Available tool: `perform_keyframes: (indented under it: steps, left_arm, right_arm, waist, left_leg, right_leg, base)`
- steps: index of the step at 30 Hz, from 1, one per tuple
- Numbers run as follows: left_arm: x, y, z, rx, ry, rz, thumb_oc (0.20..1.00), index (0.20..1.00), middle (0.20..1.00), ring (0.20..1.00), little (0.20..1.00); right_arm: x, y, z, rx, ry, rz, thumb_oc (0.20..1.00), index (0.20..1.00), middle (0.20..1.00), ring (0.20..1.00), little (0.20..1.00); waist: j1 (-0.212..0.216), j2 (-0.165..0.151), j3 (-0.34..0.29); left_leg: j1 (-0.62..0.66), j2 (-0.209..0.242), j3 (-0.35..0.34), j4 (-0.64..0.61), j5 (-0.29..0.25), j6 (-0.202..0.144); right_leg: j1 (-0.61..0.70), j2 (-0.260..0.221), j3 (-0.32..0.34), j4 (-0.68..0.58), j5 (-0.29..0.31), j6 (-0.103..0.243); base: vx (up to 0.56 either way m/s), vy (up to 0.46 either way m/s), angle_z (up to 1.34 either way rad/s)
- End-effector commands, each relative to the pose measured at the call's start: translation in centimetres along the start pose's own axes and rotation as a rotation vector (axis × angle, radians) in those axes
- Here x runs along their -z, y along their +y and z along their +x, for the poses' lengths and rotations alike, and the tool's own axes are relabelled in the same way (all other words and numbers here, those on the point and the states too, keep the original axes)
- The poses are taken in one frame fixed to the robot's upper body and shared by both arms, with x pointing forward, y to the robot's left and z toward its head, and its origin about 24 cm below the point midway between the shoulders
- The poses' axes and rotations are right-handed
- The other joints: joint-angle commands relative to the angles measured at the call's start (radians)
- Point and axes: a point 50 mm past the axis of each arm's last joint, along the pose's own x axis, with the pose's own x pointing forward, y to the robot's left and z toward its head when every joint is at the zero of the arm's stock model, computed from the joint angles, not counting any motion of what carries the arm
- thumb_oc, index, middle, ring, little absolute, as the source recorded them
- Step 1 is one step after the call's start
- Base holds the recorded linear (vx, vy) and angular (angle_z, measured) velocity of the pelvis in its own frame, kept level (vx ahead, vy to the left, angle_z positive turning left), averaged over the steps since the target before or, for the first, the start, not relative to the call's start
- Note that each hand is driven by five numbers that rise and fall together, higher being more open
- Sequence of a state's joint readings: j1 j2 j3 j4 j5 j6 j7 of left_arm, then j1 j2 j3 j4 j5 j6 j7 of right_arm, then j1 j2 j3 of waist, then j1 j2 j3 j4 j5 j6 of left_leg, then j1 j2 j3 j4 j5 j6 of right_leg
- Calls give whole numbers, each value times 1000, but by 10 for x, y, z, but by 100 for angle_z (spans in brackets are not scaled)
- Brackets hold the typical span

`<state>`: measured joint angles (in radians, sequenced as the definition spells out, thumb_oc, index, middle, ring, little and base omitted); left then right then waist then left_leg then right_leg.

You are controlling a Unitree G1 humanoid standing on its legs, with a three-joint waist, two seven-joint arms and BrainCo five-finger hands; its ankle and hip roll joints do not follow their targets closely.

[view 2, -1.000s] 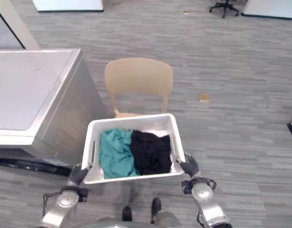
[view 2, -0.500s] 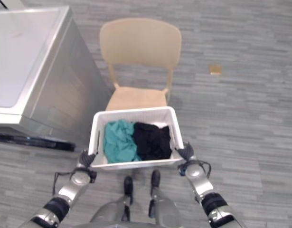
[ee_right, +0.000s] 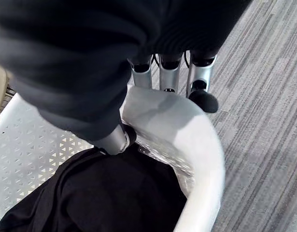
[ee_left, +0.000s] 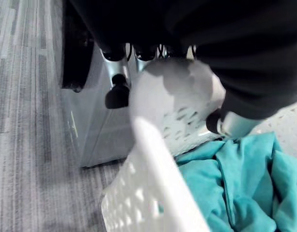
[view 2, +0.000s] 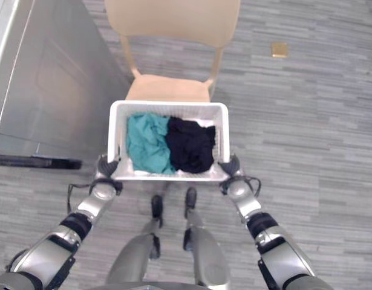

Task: Grab the laundry basket,head to the washer,open it,put in the laundry and shut it.

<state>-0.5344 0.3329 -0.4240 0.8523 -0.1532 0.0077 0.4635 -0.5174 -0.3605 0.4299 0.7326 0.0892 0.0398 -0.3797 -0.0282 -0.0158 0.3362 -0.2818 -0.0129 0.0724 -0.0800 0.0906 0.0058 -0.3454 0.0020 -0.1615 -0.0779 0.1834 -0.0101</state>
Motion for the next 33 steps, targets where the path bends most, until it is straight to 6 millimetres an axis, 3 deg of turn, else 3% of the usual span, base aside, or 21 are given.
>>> perform_keyframes:
  steps: [1,3,4,6,9,12,13,14,15,16,20,23,24,25,27,30,33]
  left_arm:
    - [-58,-21,5,33,-181,-107,297,297,297,297,297]
    - [-61,-19,7,19,-186,-105,551,551,551,551,551]
    - [-67,-14,10,-1,-195,-106,1000,1000,1000,1000,1000]
    - [-73,-9,13,-17,-209,-111,1000,1000,1000,1000,1000]
    - [-73,-5,14,-27,-209,-117,1000,1000,1000,1000,1000]
    - [-60,-5,10,-30,-186,-116,1000,1000,1000,1000,1000]
    - [-45,-10,2,-10,-163,-120,1000,1000,1000,1000,1000]
    - [-45,-10,2,-10,-162,-120,1000,1000,1000,1000,1000]
    - [-34,-13,-5,14,-149,-131,1000,1000,1000,1000,1000]
    - [-34,-13,-5,14,-149,-131,1000,1000,1000,1000,1000]
    - [-21,0,-15,10,-170,-147,1000,1000,1000,1000,1000]
    - [-21,18,-20,-26,-227,-132,1000,1000,1000,1000,1000]
    - [-20,18,-20,-26,-227,-132,1000,1000,1000,1000,1000]
    - [-17,31,-24,-53,-250,-126,1000,1000,1000,1000,1000]
    - [-13,35,-26,-59,-248,-120,1000,1000,1000,1000,1000]
    - [5,50,-37,-46,-233,-89,1000,1000,1000,1000,1000]
    - [19,53,-44,-15,-203,-71,1000,1000,1000,1000,1000]
  right_arm:
    - [-54,49,-7,-151,-191,89,200,200,200,200,200]
    - [-60,50,-5,-152,-206,89,200,200,200,200,200]
    - [-69,50,-4,-161,-236,78,564,564,564,564,564]
    - [-77,49,-2,-161,-261,66,1000,1000,1000,1000,1000]
    - [-78,46,-1,-153,-267,65,1000,1000,1000,1000,1000]
    - [-57,48,-6,-150,-201,92,1000,1000,1000,1000,1000]
    - [-37,51,-14,-167,-144,120,1000,1000,1000,1000,1000]
    - [-36,51,-14,-167,-144,120,1000,1000,1000,1000,1000]
    - [-18,49,-22,-176,-103,136,1000,1000,1000,1000,1000]
    - [-18,49,-22,-176,-103,136,1000,1000,1000,1000,1000]
    - [3,25,-32,-114,-94,174,1000,1000,1000,1000,1000]
    - [8,-1,-36,-37,-124,203,1000,1000,1000,1000,1000]
    - [8,-1,-36,-37,-124,203,1000,1000,1000,1000,1000]
    - [12,-16,-38,-14,-138,196,1000,1000,1000,1000,1000]
    - [15,-22,-39,-6,-137,183,1000,1000,1000,1000,1000]
    - [32,-47,-47,16,-113,125,1000,1000,1000,1000,1000]
    - [42,-53,-52,9,-90,85,1000,1000,1000,1000,1000]
  waist:
    - [12,-14,-28]
    - [13,-15,-25]
    - [14,-16,-22]
    - [14,-16,-19]
    - [15,-16,-17]
    - [13,-16,-17]
    - [13,-15,-24]
    - [13,-15,-24]
    - [12,-16,-34]
    - [12,-16,-35]
    - [7,-17,-54]
    - [6,-17,-69]
    - [5,-17,-70]
    - [8,-17,-78]
    - [8,-16,-83]
    - [9,-14,-101]
    - [9,-11,-110]
  left_leg:
    - [-43,28,16,-4,29,-50]
    - [-43,29,17,-5,30,-52]
    - [-44,29,17,-5,31,-53]
    - [-44,29,18,-7,32,-55]
    - [-42,28,18,-7,32,-55]
    - [-26,29,20,-6,25,-53]
    - [-8,30,21,-7,19,-50]
    - [-8,30,21,-7,19,-50]
    - [8,29,23,-7,11,-48]
    - [8,29,23,-7,11,-48]
    - [35,28,27,-7,-1,-44]
    - [53,29,25,-7,-8,-43]
    - [52,29,25,-7,-8,-43]
    - [70,30,23,-7,-13,-42]
    - [80,30,23,-7,-15,-42]
    - [117,29,14,-7,-23,-43]
    - [134,29,13,-7,-26,-44]
  right_leg:
    - [21,-49,58,95,-155,100]
    - [22,-49,58,91,-153,101]
    - [19,-49,57,88,-149,102]
    - [21,-48,59,81,-145,103]
    - [24,-47,58,77,-143,103]
    - [41,-44,61,76,-150,101]
    - [60,-42,60,74,-155,100]
    - [60,-42,60,74,-155,100]
    - [78,-39,60,70,-160,98]
    - [78,-39,60,69,-160,98]
    - [108,-35,60,59,-165,100]
    - [127,-32,59,51,-169,101]
    - [127,-32,58,51,-168,101]
    - [147,-32,54,48,-175,101]
    - [159,-32,53,47,-178,101]
    - [205,-33,47,41,-189,104]
    - [226,-33,44,39,-194,105]
  base:
    - [0,0,0]
    - [0,0,0]
    - [0,0,0]
    - [0,0,0]
    - [0,0,0]
    - [20,0,1]
    - [54,3,1]
    - [85,-3,-1]
    - [45,-5,-3]
    - [65,-10,-2]
    - [52,-15,1]
    - [37,-19,-2]
    - [55,-33,-4]
    - [66,-37,-2]
    - [65,-38,1]
    - [59,-37,2]
    - [22,-24,1]
